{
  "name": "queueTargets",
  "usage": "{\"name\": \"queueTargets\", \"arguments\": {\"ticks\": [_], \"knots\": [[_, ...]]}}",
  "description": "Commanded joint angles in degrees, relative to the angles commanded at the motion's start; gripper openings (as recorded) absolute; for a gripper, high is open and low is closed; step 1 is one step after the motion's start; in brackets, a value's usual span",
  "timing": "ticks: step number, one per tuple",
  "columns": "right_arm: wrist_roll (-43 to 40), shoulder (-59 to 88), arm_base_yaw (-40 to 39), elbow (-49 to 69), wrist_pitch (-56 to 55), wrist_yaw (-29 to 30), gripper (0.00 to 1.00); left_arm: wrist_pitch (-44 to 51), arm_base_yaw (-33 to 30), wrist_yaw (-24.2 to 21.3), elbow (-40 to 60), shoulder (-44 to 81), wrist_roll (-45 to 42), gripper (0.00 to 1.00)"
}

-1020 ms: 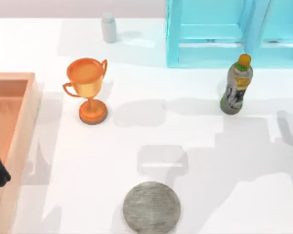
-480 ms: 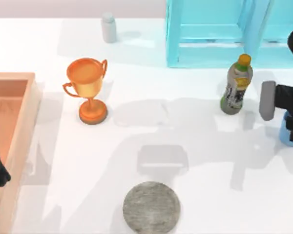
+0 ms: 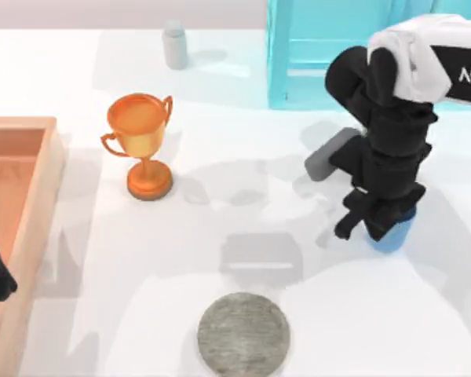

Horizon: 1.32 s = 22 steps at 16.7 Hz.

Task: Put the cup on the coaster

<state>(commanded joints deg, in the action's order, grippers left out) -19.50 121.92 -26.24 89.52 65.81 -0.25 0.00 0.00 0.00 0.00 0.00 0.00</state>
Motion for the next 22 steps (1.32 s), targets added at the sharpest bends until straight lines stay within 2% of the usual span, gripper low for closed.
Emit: {"name": "queueTargets", "arguments": {"ticks": [7,12,16,22], "knots": [[42.2,2.4,-17.0,10.4,5.1,-0.3,0.0,0.0,0.0,0.0,0.0,0.0,0.0,1.0],[65.9,2.5,-26.1,15.6,7.0,-0.3,0.0,0.0,0.0,0.0,0.0,0.0,0.0,1.0],[76.1,2.2,-30.1,17.6,7.7,-0.2,0.0,0.0,0.0,0.0,0.0,0.0,0.0,1.0],[77.5,2.1,-30.7,17.9,7.8,-0.2,0.0,0.0,0.0,0.0,0.0,0.0,0.0,1.0]]}}
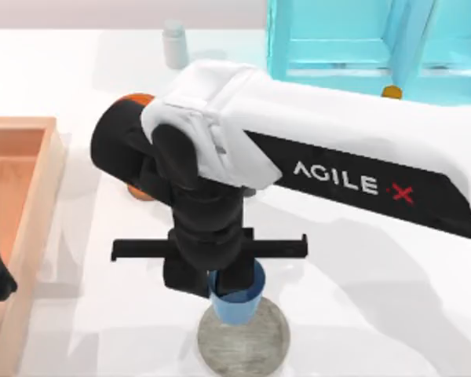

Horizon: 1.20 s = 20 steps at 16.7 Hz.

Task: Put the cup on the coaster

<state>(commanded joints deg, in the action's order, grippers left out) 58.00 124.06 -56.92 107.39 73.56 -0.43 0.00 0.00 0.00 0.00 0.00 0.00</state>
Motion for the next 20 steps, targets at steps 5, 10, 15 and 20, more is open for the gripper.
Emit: {"name": "queueTargets", "arguments": {"ticks": [5,10,15,20], "knots": [[-0.1,0.2,0.4,-4.2,-4.4,0.1,0.0,0.0,0.0,0.0,0.0,0.0,0.0,1.0],[-0.4,0.9,0.4,-13.1,-14.0,0.0,0.0,0.0,0.0,0.0,0.0,0.0,0.0,1.0],[-0.4,0.9,0.4,-13.4,-14.3,0.0,0.08,0.0,0.0,0.0,0.0,0.0,0.0,1.0],[-0.4,0.9,0.4,-13.4,-14.3,0.0,0.45,0.0,0.0,0.0,0.0,0.0,0.0,1.0]]}}
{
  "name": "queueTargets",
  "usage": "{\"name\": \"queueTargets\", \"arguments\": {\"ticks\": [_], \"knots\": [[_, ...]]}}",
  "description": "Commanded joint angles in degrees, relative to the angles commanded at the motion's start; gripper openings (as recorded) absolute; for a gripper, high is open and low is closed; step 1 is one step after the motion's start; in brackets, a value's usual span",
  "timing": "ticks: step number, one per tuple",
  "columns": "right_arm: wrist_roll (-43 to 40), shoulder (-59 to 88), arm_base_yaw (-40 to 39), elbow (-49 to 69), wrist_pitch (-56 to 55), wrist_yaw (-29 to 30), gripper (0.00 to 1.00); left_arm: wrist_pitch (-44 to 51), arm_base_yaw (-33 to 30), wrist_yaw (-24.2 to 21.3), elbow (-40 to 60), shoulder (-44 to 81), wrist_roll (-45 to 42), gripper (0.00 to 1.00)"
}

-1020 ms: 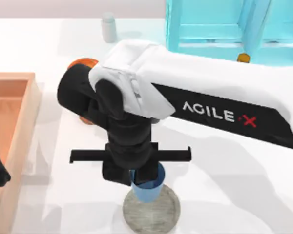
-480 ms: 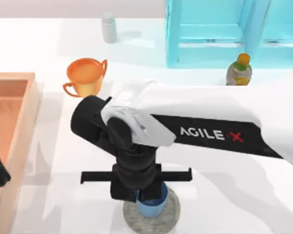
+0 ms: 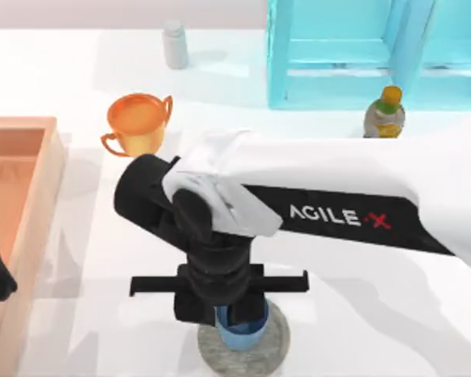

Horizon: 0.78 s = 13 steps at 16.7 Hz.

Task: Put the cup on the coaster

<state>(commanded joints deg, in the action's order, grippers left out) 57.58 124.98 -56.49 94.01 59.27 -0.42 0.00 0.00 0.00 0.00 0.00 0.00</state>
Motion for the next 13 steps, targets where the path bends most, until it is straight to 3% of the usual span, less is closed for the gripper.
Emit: {"name": "queueTargets", "arguments": {"ticks": [7,13], "knots": [[0.0,0.0,0.0,0.0,0.0,0.0,0.98,0.0,0.0,0.0,0.0,0.0,0.0,1.0],[0.0,0.0,0.0,0.0,0.0,0.0,1.0,0.0,0.0,0.0,0.0,0.0,0.0,1.0]]}}
